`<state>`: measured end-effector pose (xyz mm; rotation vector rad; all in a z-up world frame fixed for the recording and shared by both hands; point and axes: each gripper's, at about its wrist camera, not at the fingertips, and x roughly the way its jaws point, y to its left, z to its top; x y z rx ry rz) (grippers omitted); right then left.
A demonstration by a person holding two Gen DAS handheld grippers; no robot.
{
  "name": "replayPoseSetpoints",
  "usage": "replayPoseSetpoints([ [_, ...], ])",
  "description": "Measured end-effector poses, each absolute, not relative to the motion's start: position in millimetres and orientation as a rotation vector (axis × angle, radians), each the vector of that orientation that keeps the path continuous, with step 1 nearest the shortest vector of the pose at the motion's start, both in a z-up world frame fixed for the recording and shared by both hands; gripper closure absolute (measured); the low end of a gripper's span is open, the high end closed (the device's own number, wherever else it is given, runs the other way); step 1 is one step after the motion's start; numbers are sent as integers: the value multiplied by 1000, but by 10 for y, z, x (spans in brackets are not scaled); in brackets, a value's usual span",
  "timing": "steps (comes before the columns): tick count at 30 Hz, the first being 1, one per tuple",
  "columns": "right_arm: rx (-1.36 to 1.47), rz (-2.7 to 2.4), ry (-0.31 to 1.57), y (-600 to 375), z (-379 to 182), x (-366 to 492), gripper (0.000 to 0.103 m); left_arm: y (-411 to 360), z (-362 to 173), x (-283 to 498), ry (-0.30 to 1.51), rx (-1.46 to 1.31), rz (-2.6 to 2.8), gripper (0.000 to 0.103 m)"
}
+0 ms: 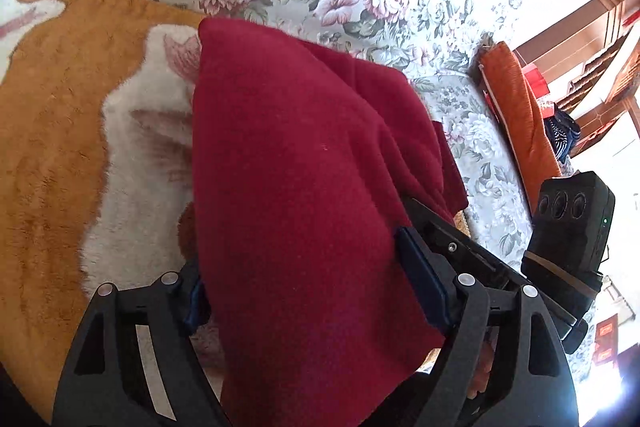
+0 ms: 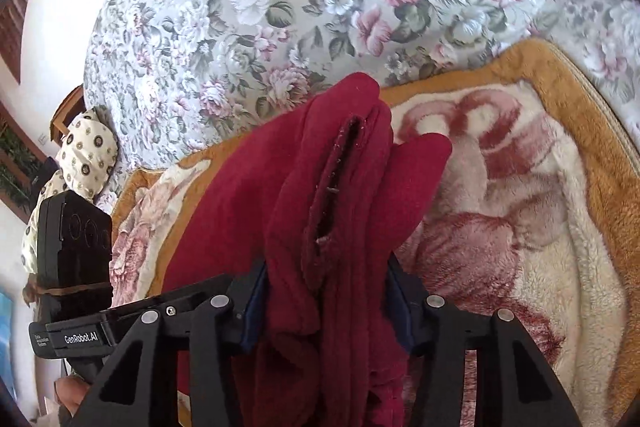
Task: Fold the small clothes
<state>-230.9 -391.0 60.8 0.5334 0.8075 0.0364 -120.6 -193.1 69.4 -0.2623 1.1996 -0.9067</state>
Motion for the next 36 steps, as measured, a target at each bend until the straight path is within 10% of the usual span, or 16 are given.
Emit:
replayPoseSetpoints([
  [12, 556, 71, 930, -3197, 244, -1929, 41, -1163, 412, -1050, 1253, -176, -723, 21],
  [36, 316, -103, 744, -2876, 1216, -2614, 41, -969, 1340, -1801, 825, 127, -419, 21],
])
